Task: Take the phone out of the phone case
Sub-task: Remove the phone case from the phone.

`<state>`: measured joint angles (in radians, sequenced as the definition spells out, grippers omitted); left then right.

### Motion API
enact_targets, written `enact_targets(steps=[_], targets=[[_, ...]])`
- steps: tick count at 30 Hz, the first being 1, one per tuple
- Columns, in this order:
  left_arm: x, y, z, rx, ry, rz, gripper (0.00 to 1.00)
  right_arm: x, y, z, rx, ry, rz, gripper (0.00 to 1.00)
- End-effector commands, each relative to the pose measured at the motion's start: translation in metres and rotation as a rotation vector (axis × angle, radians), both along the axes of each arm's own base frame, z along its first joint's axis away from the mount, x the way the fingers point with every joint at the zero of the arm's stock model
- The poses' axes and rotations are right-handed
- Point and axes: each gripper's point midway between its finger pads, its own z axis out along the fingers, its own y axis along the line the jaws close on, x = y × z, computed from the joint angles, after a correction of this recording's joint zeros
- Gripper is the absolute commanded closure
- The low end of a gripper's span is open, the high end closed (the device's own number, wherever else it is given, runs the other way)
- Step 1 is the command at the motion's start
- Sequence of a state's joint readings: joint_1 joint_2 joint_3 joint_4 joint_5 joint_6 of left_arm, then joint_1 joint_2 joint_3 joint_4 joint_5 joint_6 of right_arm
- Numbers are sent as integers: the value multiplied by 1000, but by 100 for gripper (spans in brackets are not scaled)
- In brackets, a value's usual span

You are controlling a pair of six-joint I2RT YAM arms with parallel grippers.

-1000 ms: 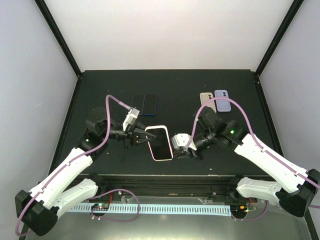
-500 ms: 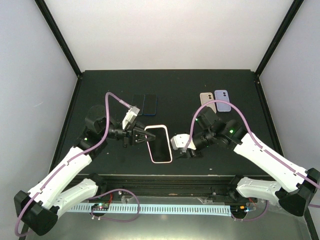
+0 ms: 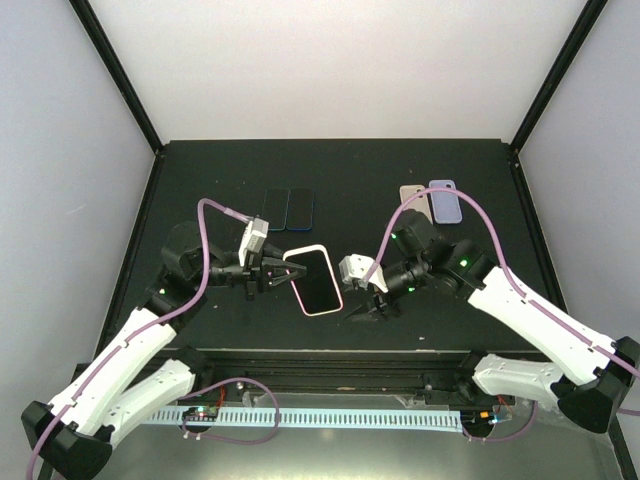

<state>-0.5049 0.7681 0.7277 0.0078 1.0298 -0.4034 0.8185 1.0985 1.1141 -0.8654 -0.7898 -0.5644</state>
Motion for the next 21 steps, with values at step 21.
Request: enact_targets(steps=[21], targets=[[-19, -1, 21, -73, 51, -150, 98, 4, 8, -7, -13, -170, 143, 81]])
